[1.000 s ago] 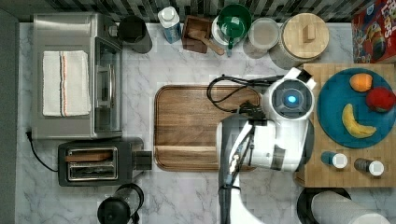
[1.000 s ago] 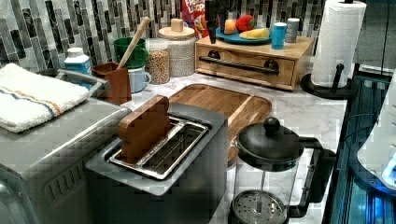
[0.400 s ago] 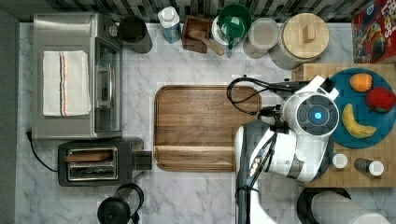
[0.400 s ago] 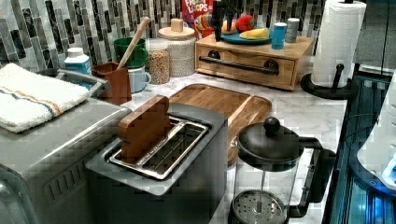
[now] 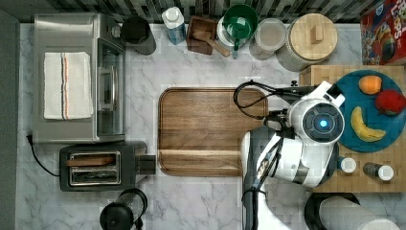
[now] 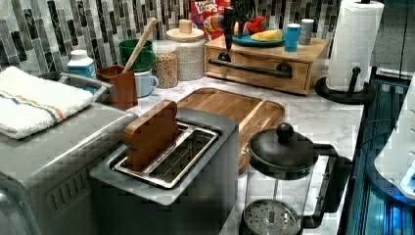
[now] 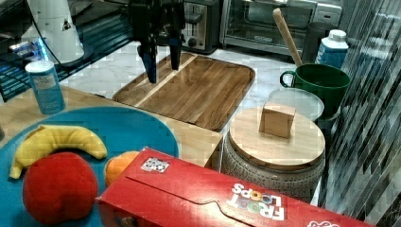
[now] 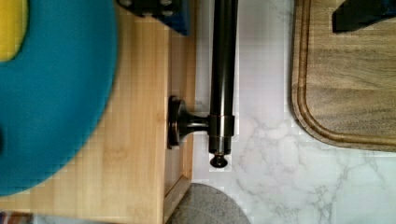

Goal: Open the drawer.

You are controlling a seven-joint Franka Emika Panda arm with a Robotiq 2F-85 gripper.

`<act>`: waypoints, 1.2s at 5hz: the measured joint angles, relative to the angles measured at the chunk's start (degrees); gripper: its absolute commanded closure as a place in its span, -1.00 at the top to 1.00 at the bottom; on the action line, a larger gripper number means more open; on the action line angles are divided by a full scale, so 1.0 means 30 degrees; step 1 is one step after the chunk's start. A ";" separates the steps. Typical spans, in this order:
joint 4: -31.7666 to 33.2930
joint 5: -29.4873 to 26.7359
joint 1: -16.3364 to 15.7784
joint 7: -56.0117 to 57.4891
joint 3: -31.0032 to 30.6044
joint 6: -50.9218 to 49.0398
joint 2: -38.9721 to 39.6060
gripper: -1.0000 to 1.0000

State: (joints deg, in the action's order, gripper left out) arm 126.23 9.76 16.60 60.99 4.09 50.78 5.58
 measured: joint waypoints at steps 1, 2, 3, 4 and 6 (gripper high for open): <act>-0.0037 -0.0007 -0.0051 0.0000 0.0086 0.0233 0.1016 1.00; 0.0000 0.0002 -0.0042 0.0000 0.0083 0.0298 0.2138 1.00; 0.0000 0.0277 -0.0037 -0.0242 0.0218 0.0298 0.3059 1.00; 0.0149 0.0301 -0.0028 -0.0242 0.0691 0.0765 0.3572 1.00; 0.0298 0.0720 -0.0037 -0.0242 0.0608 0.0961 0.3744 1.00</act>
State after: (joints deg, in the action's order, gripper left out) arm 127.13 11.92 16.49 60.26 5.92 53.66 16.81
